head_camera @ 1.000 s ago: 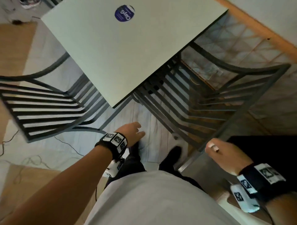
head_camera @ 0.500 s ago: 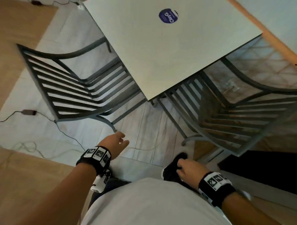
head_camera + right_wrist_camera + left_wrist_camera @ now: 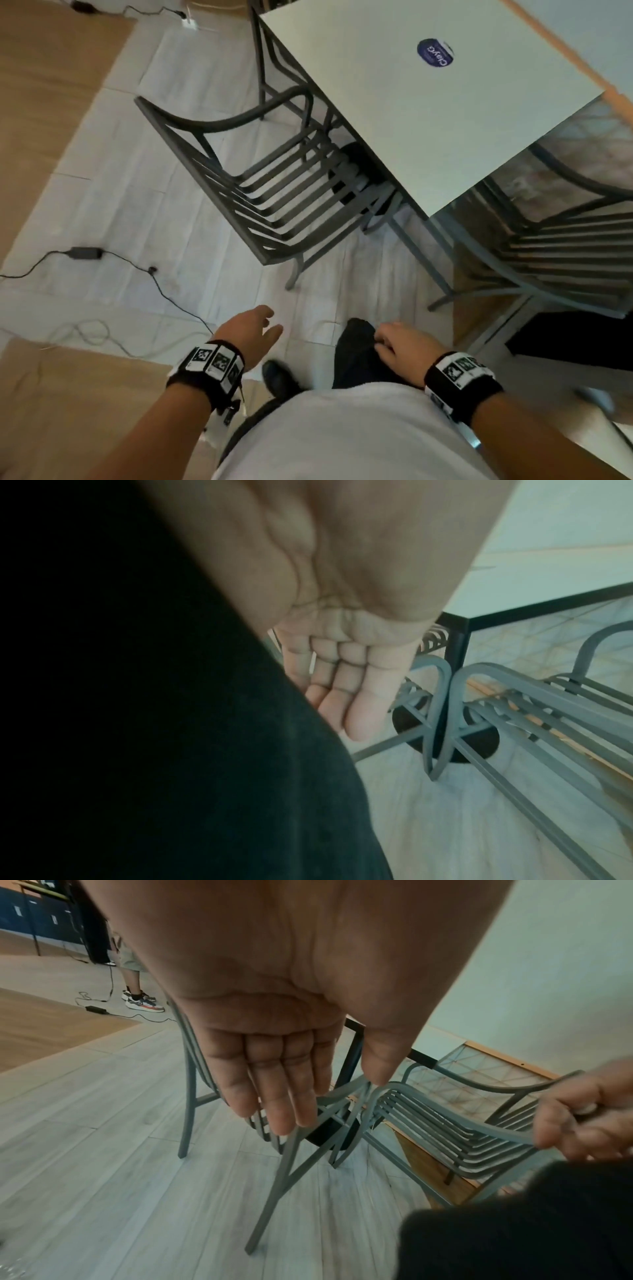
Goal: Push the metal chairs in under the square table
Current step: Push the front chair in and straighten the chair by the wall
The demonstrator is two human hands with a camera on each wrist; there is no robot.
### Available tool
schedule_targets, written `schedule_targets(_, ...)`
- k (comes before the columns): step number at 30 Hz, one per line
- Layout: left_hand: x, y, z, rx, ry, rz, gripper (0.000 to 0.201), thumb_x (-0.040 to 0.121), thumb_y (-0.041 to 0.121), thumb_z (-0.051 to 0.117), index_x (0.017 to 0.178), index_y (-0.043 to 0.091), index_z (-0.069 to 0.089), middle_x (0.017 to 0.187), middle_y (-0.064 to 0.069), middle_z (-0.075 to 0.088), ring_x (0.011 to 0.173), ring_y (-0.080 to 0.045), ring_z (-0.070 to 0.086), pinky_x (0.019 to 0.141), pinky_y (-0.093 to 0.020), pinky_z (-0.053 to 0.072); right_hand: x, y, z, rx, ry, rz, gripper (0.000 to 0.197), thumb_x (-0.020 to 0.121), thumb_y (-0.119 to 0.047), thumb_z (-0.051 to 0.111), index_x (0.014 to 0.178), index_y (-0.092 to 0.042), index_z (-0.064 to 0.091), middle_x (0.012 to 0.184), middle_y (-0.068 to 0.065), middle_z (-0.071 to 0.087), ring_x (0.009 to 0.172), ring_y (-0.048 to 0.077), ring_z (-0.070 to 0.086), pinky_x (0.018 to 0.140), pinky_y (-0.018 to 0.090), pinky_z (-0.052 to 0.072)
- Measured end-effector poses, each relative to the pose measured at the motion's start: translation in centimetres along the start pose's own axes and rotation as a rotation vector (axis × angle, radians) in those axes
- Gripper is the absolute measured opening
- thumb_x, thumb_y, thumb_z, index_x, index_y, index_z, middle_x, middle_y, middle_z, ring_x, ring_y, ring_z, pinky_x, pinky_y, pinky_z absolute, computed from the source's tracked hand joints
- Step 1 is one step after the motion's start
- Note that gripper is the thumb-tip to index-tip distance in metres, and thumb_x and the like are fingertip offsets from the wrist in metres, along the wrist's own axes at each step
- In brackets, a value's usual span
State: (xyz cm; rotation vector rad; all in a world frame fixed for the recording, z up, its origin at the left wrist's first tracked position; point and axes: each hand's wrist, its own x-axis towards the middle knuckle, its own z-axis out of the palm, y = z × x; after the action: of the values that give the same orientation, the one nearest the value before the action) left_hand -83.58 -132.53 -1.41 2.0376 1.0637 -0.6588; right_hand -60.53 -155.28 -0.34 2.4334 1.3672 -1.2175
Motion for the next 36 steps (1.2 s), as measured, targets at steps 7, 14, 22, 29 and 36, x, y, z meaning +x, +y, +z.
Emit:
schedule_targets(7,-0.8,-9.0,-3.2,-0.113,0.026,-0.081,0.050,0.096,0.055,0.051,0.138,0.028,0.050,0.128,0.009,0.066,0.114,-0.013,0.063,0.098,-0.033,0.051,7.3,-9.5,-5.1,0.117,0.064,-0.074,0.026,0.095,-0.042,0.047,0.112,-0.025,0.058,0.098,-0.004,0.069,0.087,0.015,0.064,0.081,0.039,0.054)
schedule_targets(14,0.4,-17.7,-8.1,-0.137,0.003,-0.259,0.044,0.096,0.051,0.055,0.133,0.026,0.053,0.124,0.008,0.069,0.115,-0.012,0.063,0.095,-0.026,0.045,20.9,-20.4,-13.4,0.161,0.139,-0.171,0.025,0.095,-0.047,0.048,0.102,-0.027,0.061,0.094,-0.008,0.065,0.085,0.012,0.061,0.081,0.039,0.055)
schedule_targets(22,3.3,-24.3,-17.3,-0.171,0.074,-0.416,0.039,0.092,0.048,0.064,0.122,0.023,0.063,0.112,0.001,0.074,0.101,-0.019,0.066,0.095,-0.034,0.048,28.3,-27.5,-15.8,0.096,-0.122,-0.164,0.077,0.074,-0.082,0.045,0.120,-0.020,0.055,0.111,0.000,0.065,0.097,0.022,0.064,0.088,0.041,0.053)
schedule_targets(29,10.0,-24.4,-25.7,-0.006,-0.019,-0.282,0.043,0.094,0.047,0.062,0.128,0.021,0.060,0.115,0.001,0.074,0.111,-0.020,0.066,0.093,-0.032,0.047,28.3,-26.7,-13.0,0.048,-0.086,-0.104,0.040,0.084,-0.055,0.057,0.100,-0.019,0.052,0.092,0.000,0.054,0.083,0.024,0.058,0.078,0.038,0.053)
schedule_targets(36,19.3,-19.3,-36.1,0.247,-0.094,0.129,0.045,0.097,0.050,0.055,0.136,0.026,0.053,0.124,0.006,0.069,0.110,-0.015,0.065,0.096,-0.033,0.050,27.4,-27.6,-12.6,0.165,-0.079,0.128,0.042,0.085,-0.062,0.054,0.100,-0.023,0.053,0.094,0.002,0.060,0.082,0.023,0.059,0.078,0.040,0.054)
